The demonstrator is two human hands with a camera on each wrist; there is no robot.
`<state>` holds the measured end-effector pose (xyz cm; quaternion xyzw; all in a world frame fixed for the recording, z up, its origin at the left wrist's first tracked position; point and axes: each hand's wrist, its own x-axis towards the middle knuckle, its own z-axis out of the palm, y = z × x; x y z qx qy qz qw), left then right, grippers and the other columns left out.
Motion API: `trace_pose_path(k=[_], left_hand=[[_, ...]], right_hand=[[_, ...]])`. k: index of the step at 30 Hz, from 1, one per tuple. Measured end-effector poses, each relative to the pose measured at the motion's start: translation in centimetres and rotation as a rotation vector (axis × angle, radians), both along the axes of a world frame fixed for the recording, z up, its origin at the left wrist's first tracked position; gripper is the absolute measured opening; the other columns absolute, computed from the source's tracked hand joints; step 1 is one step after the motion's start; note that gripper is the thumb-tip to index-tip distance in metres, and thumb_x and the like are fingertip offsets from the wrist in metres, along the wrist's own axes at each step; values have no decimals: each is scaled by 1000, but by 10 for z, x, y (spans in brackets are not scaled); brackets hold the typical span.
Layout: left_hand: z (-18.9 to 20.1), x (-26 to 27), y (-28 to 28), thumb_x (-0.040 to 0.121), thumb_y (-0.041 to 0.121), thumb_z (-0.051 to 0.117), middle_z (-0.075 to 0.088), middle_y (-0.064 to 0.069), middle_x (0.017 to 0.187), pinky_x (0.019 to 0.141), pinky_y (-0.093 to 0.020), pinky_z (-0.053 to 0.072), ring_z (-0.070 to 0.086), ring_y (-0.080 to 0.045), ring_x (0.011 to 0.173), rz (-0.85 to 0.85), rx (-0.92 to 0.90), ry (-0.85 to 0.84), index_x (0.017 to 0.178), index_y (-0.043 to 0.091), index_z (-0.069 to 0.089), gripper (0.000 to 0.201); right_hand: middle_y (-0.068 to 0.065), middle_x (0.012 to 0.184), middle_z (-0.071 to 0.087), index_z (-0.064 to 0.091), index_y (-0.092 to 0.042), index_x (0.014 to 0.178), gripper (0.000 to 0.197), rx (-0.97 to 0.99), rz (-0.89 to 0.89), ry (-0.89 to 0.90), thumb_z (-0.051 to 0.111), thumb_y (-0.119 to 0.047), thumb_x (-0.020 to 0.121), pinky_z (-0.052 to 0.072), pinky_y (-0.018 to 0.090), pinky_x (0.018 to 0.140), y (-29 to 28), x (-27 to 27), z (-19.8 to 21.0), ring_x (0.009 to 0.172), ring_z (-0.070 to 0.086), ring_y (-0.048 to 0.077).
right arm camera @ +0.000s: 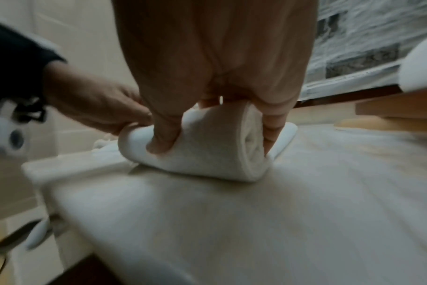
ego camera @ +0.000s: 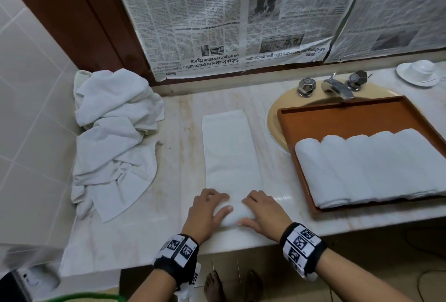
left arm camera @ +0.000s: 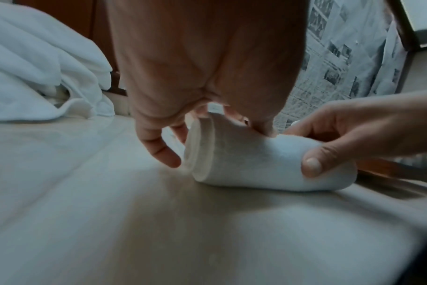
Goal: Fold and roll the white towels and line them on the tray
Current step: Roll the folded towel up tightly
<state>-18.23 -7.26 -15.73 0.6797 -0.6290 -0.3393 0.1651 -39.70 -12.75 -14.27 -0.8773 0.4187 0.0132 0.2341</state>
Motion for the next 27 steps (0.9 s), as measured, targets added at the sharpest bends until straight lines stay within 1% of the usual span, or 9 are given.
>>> trace_pose_path(k=[4, 7, 9, 12, 15, 17, 21, 24, 27], left_hand=[[6, 0, 5, 70, 95, 21, 44, 15, 142, 104, -41, 38, 36, -13, 131, -149, 12, -213, 143, 41, 43, 93], [10, 1, 3, 63, 99, 19, 47, 13, 135, 100, -37, 40, 39, -14, 125, -167, 48, -263, 140, 39, 46, 101], [14, 1, -3, 66, 96, 29, 50, 12, 127, 98, -38, 41, 43, -14, 119, -177, 102, -236, 134, 39, 52, 92], [19, 4, -12, 66, 93, 33, 51, 13, 110, 95, -40, 43, 48, -13, 108, -220, 164, -195, 125, 40, 60, 84], [17, 6, -12, 67, 92, 38, 49, 15, 99, 93, -40, 45, 49, -11, 98, -211, 177, -133, 117, 38, 65, 78], [13, 3, -8, 67, 91, 42, 52, 14, 103, 94, -39, 45, 51, -9, 100, -197, 179, -104, 118, 39, 64, 76], [9, -7, 11, 76, 83, 42, 42, 17, 134, 103, -37, 39, 42, -7, 122, -148, 39, -164, 140, 43, 44, 76], [7, -13, 18, 78, 75, 45, 43, 15, 138, 101, -36, 37, 41, -10, 125, -136, -76, -237, 142, 42, 44, 72], [7, -14, 14, 83, 71, 52, 48, 15, 135, 99, -36, 37, 42, -11, 125, -130, -51, -250, 140, 42, 47, 64]], right_hand=[[0, 113, 55, 65, -19, 118, 55, 269, -124, -98, 69, -59, 80, 39, 30, 93, -18, 1, 13, 107, 49, 18], [3, 111, 57, 69, -18, 115, 53, 342, -146, -119, 73, -56, 78, 39, 29, 92, -24, 1, 17, 106, 51, 19], [3, 116, 54, 65, -18, 120, 54, 289, -125, -69, 66, -58, 84, 39, 32, 95, -18, 0, 17, 110, 49, 20], [4, 129, 49, 50, -14, 134, 63, -1, -31, 102, 52, -60, 90, 39, 36, 100, -2, -2, 15, 119, 45, 24], [6, 126, 53, 49, -13, 135, 71, -113, 22, 99, 62, -58, 81, 44, 38, 95, 11, -6, 6, 112, 53, 27], [6, 123, 55, 52, -13, 131, 66, -121, 47, 101, 67, -52, 80, 47, 38, 91, 13, -8, 1, 108, 55, 27], [3, 127, 48, 52, -16, 131, 53, -42, 7, 76, 60, -46, 88, 40, 34, 95, 6, -6, 7, 116, 46, 23], [-1, 122, 46, 58, -20, 126, 49, 97, -58, 47, 61, -50, 87, 39, 31, 93, -2, -2, 15, 112, 44, 18], [-2, 113, 47, 63, -21, 118, 49, 254, -98, 33, 67, -55, 82, 41, 34, 92, -11, -2, 17, 106, 46, 17]])
